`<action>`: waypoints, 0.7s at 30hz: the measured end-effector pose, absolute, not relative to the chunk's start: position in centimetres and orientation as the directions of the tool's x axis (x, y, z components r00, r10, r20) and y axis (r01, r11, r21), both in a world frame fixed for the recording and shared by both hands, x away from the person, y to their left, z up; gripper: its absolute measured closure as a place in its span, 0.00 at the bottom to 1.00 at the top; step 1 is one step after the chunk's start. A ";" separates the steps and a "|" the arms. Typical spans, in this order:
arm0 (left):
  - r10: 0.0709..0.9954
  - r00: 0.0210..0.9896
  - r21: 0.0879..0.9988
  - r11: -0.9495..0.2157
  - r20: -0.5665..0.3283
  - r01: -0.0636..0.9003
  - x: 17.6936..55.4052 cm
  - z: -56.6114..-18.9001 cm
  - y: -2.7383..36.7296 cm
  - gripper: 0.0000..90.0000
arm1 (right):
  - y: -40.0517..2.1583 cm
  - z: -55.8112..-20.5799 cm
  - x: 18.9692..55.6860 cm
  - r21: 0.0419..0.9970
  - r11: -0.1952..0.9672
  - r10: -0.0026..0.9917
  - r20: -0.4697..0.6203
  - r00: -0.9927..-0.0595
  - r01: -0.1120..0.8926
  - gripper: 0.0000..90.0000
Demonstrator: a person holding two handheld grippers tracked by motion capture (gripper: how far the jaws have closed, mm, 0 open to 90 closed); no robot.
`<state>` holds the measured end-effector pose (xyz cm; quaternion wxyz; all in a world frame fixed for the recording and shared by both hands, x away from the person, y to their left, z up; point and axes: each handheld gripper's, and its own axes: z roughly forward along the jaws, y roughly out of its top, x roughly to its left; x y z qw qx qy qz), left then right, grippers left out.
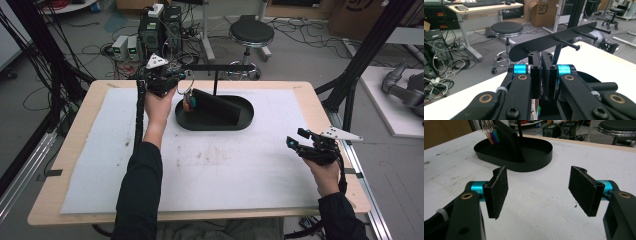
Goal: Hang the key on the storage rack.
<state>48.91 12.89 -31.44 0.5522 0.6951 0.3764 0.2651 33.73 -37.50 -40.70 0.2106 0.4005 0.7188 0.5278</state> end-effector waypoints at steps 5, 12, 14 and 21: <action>0.823 0.567 0.967 -0.112 -0.040 0.231 49.0 -31.5 12.8 0.96 | -37.5 -40.7 33.7 0.927 0.120 0.799 0.122 -0.588 0.356 0.36; 0.829 0.559 0.964 -0.125 -0.027 0.233 49.0 -31.6 12.7 0.96 | -37.5 -40.8 33.7 0.925 0.127 0.797 0.119 -0.592 0.357 0.36; 0.832 0.555 0.963 -0.129 -0.024 0.236 49.0 -31.6 12.6 0.96 | -37.5 -40.8 33.7 0.927 0.128 0.798 0.116 -0.592 0.353 0.36; 0.856 0.517 0.960 -0.147 0.002 0.240 48.2 -31.7 12.6 0.71 | -37.5 -40.8 33.7 0.925 0.127 0.798 0.119 -0.591 0.358 0.36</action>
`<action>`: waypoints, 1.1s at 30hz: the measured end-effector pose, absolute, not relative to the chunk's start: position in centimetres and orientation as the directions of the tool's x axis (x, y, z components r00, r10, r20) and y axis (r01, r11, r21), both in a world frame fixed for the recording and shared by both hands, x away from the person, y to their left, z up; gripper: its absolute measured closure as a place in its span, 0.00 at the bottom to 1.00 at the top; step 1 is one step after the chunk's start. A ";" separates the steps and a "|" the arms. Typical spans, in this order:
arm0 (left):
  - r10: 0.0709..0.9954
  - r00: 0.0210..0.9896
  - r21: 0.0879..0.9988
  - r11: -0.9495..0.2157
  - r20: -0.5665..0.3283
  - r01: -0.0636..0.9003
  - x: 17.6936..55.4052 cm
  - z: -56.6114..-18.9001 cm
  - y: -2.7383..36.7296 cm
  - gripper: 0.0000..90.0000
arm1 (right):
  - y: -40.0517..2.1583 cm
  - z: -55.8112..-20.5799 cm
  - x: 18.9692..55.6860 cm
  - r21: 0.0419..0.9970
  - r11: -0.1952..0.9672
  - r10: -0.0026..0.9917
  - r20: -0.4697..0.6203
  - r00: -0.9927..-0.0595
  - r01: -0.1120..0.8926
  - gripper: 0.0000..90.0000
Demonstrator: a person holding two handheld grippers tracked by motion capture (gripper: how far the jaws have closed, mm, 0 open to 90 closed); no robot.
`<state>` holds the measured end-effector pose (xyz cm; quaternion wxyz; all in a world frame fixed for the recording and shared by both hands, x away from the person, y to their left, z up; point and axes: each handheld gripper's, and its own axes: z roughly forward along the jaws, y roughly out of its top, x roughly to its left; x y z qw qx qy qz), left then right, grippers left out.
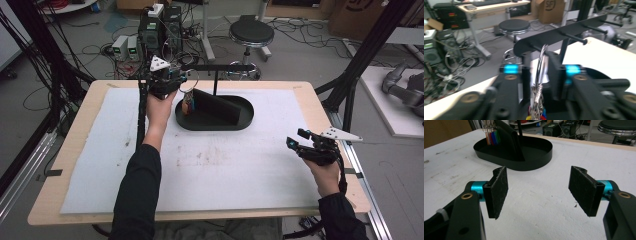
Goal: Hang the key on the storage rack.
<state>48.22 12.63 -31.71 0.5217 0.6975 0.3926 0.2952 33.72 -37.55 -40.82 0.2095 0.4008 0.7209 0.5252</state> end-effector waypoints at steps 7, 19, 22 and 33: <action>0.872 0.487 0.961 -0.174 0.048 0.216 45.5 -31.7 13.7 0.44 | -37.4 -40.9 34.1 0.926 0.124 0.799 0.120 -0.589 0.356 0.36; 0.832 0.551 0.960 -0.206 0.069 0.192 37.7 -33.7 16.3 0.30 | -37.3 -40.8 34.3 0.926 0.124 0.810 0.113 -0.575 0.356 0.35; 0.832 0.548 0.957 -0.224 0.089 0.185 35.8 -34.8 17.4 0.29 | -37.4 -40.8 34.3 0.926 0.122 0.813 0.113 -0.571 0.358 0.35; 0.872 0.486 0.948 -0.198 0.055 0.248 31.9 -39.6 21.8 0.27 | -37.2 -40.8 34.4 0.924 0.141 0.822 0.091 -0.563 0.355 0.35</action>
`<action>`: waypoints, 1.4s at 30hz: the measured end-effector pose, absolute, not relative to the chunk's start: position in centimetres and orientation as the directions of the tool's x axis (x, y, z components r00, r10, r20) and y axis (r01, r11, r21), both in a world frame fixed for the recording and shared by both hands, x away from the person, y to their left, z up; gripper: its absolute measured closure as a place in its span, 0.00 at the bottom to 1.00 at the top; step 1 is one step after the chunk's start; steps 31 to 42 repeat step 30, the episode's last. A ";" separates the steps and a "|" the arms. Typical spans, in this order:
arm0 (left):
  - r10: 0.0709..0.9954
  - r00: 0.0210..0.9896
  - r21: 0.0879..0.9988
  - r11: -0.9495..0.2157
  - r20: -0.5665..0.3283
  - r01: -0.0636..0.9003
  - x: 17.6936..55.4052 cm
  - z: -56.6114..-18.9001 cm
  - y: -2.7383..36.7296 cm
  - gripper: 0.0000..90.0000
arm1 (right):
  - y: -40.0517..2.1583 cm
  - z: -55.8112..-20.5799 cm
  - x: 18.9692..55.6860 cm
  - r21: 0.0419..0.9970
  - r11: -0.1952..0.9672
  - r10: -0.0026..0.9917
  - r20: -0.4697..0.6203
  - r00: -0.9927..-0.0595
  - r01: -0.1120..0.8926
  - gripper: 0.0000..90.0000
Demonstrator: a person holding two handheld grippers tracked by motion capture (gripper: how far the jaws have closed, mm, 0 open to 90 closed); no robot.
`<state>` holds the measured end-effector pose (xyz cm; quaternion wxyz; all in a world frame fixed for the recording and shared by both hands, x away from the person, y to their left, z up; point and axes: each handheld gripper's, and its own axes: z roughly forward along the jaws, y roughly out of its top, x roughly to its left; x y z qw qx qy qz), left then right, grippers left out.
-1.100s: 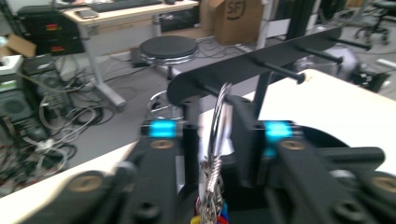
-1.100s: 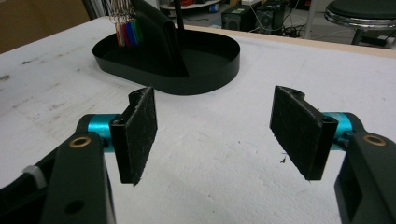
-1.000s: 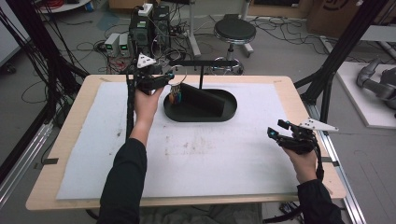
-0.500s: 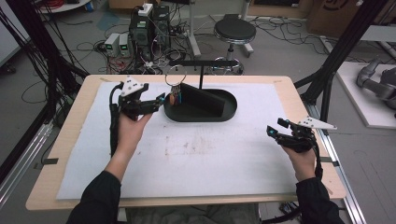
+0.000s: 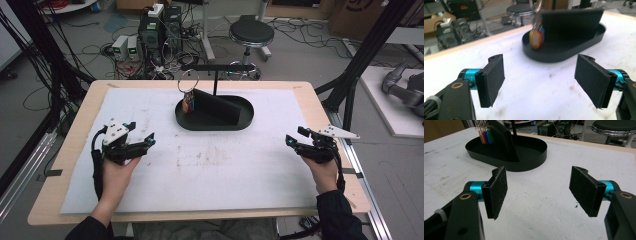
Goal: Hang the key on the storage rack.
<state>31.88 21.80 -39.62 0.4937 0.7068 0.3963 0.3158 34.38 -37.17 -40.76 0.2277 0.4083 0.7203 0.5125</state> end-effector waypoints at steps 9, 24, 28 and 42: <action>0.885 0.461 0.944 -0.205 0.066 0.258 31.9 -40.3 22.4 0.27 | -37.0 -40.8 34.5 0.921 0.148 0.820 0.090 -0.566 0.360 0.35; 0.881 0.467 0.939 -0.215 0.069 0.267 32.8 -40.6 21.5 0.27 | -37.3 -40.9 34.3 0.922 0.147 0.819 0.090 -0.566 0.359 0.35; 0.881 0.468 0.939 -0.217 0.071 0.266 33.0 -40.5 21.3 0.27 | -37.5 -40.9 34.2 0.923 0.147 0.820 0.087 -0.566 0.355 0.35; 0.881 0.468 0.940 -0.215 0.070 0.264 33.1 -40.5 21.3 0.27 | -37.6 -40.9 34.2 0.923 0.146 0.820 0.089 -0.565 0.356 0.35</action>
